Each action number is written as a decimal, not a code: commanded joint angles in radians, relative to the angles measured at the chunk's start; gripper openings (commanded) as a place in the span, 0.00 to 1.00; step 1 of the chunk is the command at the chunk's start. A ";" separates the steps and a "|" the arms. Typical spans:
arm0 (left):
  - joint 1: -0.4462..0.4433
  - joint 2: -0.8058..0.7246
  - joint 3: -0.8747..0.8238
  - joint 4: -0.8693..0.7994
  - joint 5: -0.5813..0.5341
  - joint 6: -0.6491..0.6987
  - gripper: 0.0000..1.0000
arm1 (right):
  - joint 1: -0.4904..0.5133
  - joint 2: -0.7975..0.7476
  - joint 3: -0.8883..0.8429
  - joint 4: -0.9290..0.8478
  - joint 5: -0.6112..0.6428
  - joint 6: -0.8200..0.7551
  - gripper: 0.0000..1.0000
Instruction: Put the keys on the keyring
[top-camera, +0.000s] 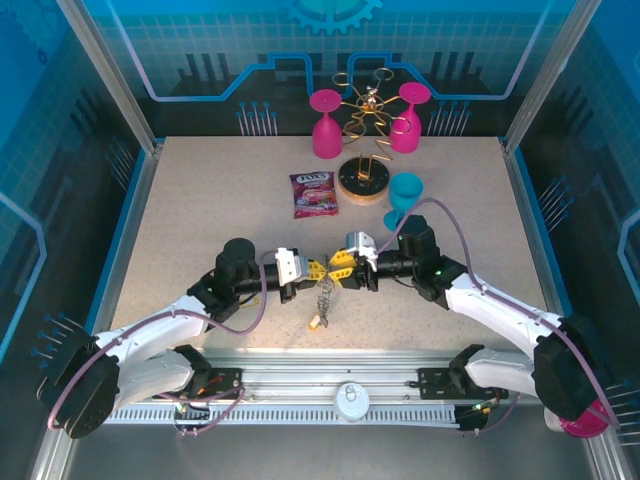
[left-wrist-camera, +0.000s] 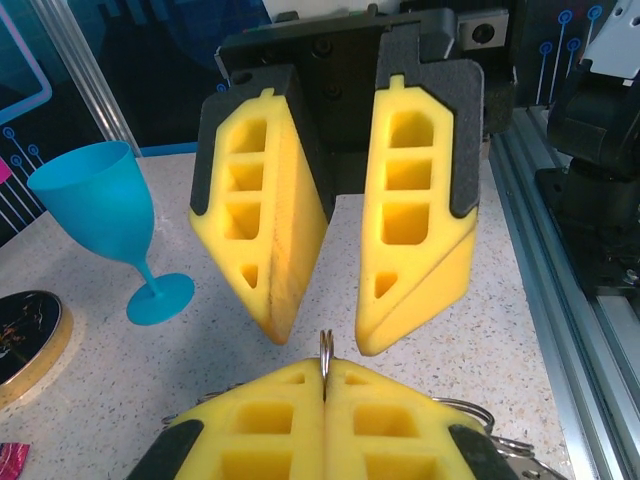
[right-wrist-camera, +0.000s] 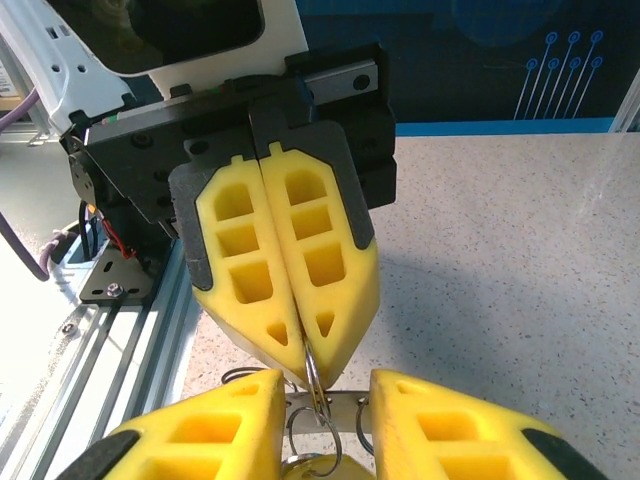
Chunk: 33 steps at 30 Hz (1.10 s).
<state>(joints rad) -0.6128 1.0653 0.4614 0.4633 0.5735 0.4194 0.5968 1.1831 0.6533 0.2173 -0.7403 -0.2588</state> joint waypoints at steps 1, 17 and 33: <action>-0.007 -0.007 -0.005 0.069 0.038 -0.006 0.00 | 0.012 0.009 -0.008 0.034 0.014 -0.036 0.28; -0.007 -0.002 0.002 0.070 0.040 -0.006 0.00 | 0.023 0.036 -0.001 0.022 0.002 -0.051 0.23; -0.008 -0.024 0.062 -0.154 -0.047 0.069 0.12 | 0.044 0.008 0.095 -0.224 0.070 -0.159 0.00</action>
<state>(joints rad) -0.6151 1.0641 0.4694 0.4229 0.5522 0.4332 0.6159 1.2171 0.6712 0.1410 -0.7105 -0.3298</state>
